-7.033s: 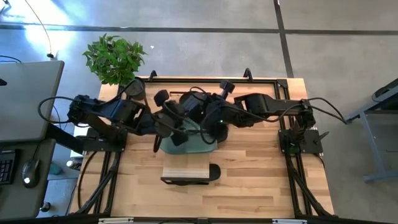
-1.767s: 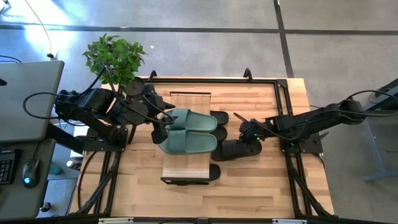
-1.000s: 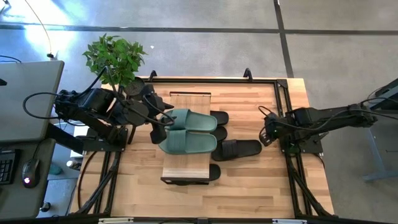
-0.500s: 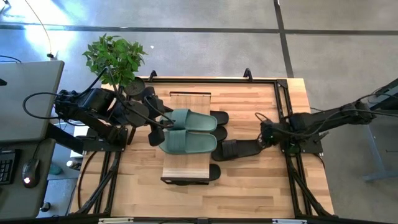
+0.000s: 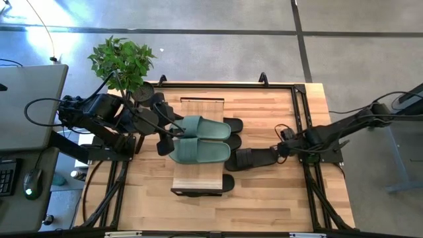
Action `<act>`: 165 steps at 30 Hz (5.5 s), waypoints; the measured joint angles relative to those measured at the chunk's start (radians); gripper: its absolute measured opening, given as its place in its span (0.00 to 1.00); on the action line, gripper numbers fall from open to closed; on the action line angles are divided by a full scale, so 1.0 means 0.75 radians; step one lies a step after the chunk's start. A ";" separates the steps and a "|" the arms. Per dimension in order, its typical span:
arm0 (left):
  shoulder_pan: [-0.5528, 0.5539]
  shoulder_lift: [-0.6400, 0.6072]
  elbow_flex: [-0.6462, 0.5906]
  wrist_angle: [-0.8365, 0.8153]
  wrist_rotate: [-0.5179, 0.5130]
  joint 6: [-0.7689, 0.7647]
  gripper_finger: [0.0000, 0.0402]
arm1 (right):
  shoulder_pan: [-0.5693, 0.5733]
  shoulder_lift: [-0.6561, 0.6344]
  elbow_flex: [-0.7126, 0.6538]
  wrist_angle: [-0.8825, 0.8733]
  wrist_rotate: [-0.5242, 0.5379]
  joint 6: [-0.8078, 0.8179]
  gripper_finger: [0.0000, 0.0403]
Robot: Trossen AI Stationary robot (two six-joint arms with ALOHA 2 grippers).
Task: Pick and place slides into the shelf
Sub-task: Put the black slipper under the shelf, then adjust the black slippers under the shelf
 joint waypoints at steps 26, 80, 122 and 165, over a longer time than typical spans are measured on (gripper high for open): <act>0.000 0.000 0.000 -0.009 0.011 0.003 0.43 | 0.035 0.362 0.000 0.372 0.000 0.081 0.00; -0.135 -0.001 -0.001 -0.389 0.183 -0.235 0.43 | -0.066 0.742 0.003 1.196 -0.094 -0.275 0.00; -0.863 0.070 -1.302 0.661 -0.113 -1.657 0.30 | -0.161 0.802 0.003 1.409 -0.268 -0.440 0.00; -1.011 0.070 -1.295 0.823 -0.155 -1.559 0.14 | 0.038 0.766 0.255 0.996 -0.125 -0.471 0.00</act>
